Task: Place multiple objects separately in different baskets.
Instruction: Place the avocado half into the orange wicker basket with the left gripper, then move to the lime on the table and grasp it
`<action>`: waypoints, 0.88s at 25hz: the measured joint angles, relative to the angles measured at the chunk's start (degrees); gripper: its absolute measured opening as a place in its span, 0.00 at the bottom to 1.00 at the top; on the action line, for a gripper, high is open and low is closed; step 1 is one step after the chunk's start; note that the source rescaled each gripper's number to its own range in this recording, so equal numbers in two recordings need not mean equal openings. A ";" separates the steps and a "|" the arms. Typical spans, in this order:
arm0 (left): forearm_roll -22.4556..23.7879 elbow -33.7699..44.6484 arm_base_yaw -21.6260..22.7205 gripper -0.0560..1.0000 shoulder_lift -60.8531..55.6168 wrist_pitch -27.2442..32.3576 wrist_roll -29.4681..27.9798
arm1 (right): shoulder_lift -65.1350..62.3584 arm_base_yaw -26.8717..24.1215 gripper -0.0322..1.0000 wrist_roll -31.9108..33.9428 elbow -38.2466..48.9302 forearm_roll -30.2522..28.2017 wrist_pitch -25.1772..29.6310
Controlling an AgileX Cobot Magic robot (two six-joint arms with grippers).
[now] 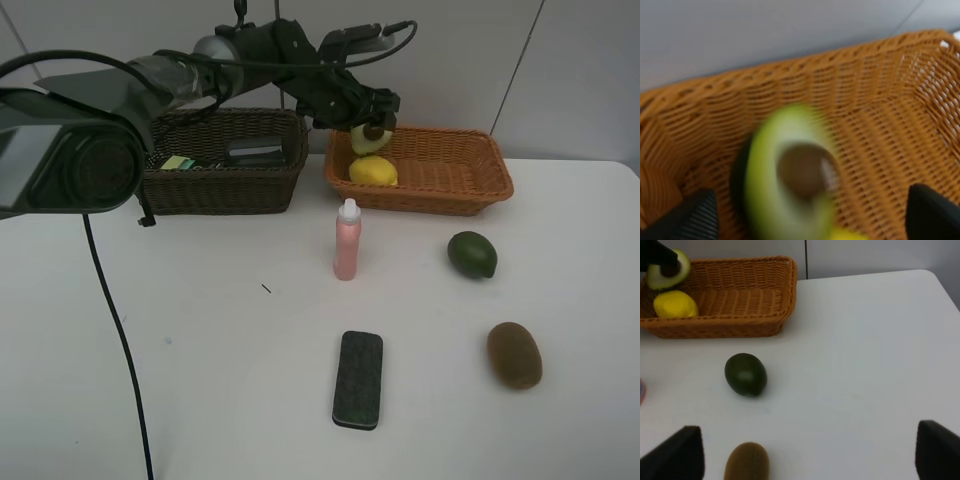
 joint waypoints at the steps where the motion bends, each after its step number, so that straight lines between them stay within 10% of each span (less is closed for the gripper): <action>1: 0.00 -0.14 0.00 0.97 0.00 1.12 0.00 | 0.00 0.00 1.00 0.00 0.00 0.00 0.00; 13: 5.49 -0.55 1.09 0.99 -13.13 35.11 -0.17 | 0.00 0.00 1.00 0.00 0.00 0.00 0.00; 22: 20.97 8.90 4.37 0.99 -25.13 37.62 -7.42 | 0.00 0.00 1.00 0.00 0.00 0.00 0.00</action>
